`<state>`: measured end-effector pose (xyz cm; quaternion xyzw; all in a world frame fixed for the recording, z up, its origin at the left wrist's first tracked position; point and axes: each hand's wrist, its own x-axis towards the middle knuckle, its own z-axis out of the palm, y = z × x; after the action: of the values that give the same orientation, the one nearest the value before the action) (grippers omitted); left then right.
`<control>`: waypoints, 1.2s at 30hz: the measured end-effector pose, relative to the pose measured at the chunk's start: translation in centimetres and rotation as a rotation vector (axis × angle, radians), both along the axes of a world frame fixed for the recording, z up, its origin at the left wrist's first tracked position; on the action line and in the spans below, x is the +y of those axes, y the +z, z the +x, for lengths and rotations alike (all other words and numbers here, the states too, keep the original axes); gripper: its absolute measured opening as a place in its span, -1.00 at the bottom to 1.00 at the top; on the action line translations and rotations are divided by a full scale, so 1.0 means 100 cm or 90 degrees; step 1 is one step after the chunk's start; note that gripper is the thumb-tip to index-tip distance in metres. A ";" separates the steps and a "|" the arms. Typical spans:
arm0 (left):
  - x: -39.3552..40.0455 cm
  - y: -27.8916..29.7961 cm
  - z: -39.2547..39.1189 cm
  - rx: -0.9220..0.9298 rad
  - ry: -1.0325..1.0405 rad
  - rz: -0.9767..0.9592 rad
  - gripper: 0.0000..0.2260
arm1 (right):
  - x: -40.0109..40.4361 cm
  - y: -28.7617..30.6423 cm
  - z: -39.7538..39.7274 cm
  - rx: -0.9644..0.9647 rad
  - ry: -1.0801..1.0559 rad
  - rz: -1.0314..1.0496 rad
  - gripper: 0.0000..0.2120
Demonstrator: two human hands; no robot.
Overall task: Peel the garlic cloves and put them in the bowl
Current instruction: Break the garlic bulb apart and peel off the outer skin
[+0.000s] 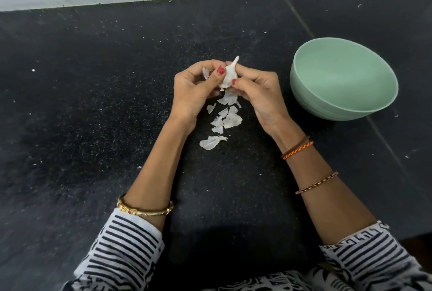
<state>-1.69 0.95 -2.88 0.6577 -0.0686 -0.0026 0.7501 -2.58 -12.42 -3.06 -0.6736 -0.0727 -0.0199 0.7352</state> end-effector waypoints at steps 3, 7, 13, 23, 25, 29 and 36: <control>0.000 -0.003 0.001 0.000 -0.011 -0.023 -0.92 | 0.000 0.000 0.000 -0.002 0.020 0.006 -0.67; 0.000 -0.006 0.003 0.000 -0.019 -0.023 -0.93 | -0.004 0.000 0.001 0.017 0.010 0.016 -0.68; 0.002 -0.011 0.007 -0.041 -0.046 -0.004 -0.87 | -0.002 -0.001 0.001 0.026 -0.040 -0.018 -0.78; 0.003 -0.021 0.011 -0.134 -0.014 0.092 -0.85 | 0.002 -0.004 0.003 -0.035 -0.091 -0.071 -0.90; 0.003 -0.021 0.011 -0.145 -0.021 0.103 -0.85 | 0.001 -0.004 0.004 -0.035 -0.093 -0.068 -0.90; 0.007 -0.020 0.011 -0.149 -0.070 0.124 -0.70 | -0.001 0.000 0.003 0.001 -0.079 -0.020 -0.85; 0.010 -0.018 0.014 -0.230 -0.044 0.215 -0.58 | -0.003 0.007 0.001 0.138 0.000 0.046 -0.82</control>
<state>-0.31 1.97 -4.67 0.7608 -0.2226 0.0783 0.6046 -2.49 -12.70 -2.41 -0.6448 0.0077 0.0505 0.7627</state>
